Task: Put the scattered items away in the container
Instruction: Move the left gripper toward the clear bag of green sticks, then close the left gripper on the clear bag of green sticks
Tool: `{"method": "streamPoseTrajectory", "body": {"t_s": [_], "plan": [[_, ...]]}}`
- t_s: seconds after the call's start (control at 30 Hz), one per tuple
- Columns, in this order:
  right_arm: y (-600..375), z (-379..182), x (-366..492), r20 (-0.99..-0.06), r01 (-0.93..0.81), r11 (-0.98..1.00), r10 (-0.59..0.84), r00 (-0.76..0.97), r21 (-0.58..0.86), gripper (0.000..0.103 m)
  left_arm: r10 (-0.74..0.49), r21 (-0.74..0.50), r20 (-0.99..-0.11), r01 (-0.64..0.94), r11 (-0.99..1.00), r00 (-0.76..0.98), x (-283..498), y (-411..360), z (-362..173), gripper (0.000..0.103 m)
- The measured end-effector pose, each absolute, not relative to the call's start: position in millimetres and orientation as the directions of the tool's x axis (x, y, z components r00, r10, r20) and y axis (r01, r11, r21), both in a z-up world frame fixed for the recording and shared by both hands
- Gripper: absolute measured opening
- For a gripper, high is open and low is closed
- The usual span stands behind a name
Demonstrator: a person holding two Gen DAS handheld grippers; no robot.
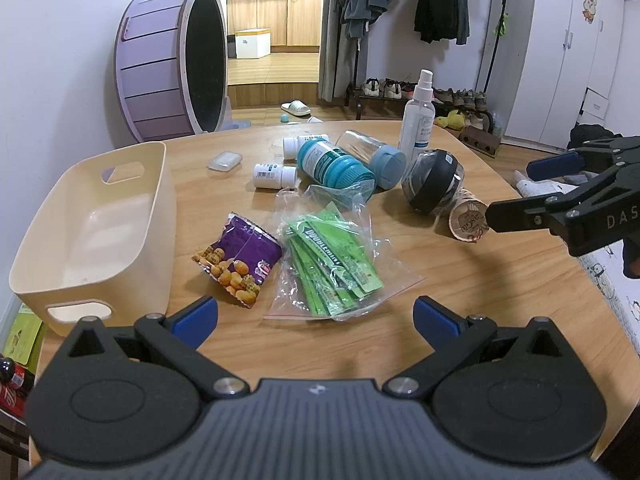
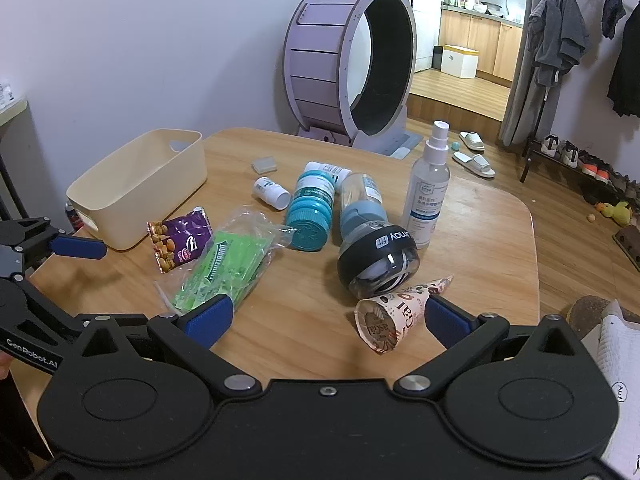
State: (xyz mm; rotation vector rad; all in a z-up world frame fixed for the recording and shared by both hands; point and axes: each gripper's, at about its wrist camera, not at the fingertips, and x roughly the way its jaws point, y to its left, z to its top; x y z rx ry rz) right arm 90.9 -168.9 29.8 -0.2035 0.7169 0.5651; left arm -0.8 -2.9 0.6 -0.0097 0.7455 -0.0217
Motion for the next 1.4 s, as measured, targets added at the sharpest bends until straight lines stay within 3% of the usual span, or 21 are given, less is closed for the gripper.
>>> {"method": "streamPoseTrajectory", "body": {"t_s": [0.23, 0.37, 0.53, 0.73, 0.93, 1.13, 1.23, 1.27, 1.3, 1.4], "plan": [[-169, 30, 91, -0.670, -0.553, 0.833, 0.418, 0.614, 0.012, 0.103, -0.064, -0.039, -0.659, 0.051, 0.998, 0.749, 0, -3, -5, 0.103], [-172, 31, 92, -0.663, -0.547, 0.837, 0.421, 0.619, 0.021, 0.103, -0.110, -0.073, -0.598, 0.083, 0.994, 0.794, 1, 1, -11, 0.103], [-176, 31, 92, -0.660, -0.541, 0.841, 0.422, 0.622, 0.027, 0.103, -0.127, -0.118, -0.611, 0.070, 0.991, 0.781, 11, 7, -20, 0.099], [-180, 29, 93, -0.657, -0.541, 0.840, 0.432, 0.618, 0.044, 0.103, -0.177, -0.219, -0.621, 0.048, 0.974, 0.764, 27, 13, -33, 0.076], [-184, 29, 94, -0.644, -0.548, 0.833, 0.460, 0.611, 0.075, 0.103, -0.142, -0.191, -0.658, 0.019, 0.981, 0.739, 46, 10, -48, 0.074], [-188, 26, 96, -0.635, -0.554, 0.825, 0.487, 0.600, 0.109, 0.103, -0.078, -0.078, -0.658, 0.036, 0.996, 0.749, 55, -4, -53, 0.077], [-188, 22, 98, -0.638, -0.555, 0.824, 0.490, 0.594, 0.116, 0.103, -0.089, -0.074, -0.634, 0.055, 0.996, 0.768, 54, -6, -54, 0.064], [-188, 22, 98, -0.638, -0.555, 0.823, 0.491, 0.593, 0.118, 0.103, -0.095, -0.074, -0.623, 0.063, 0.995, 0.776, 53, -6, -54, 0.050], [-189, 21, 99, -0.639, -0.553, 0.824, 0.490, 0.593, 0.120, 0.103, -0.097, -0.078, -0.620, 0.062, 0.995, 0.779, 53, -6, -53, 0.043], [-192, 22, 100, -0.634, -0.549, 0.826, 0.494, 0.595, 0.130, 0.103, -0.124, -0.078, -0.617, 0.096, 0.992, 0.777, 52, -10, -53, 0.029]]}}
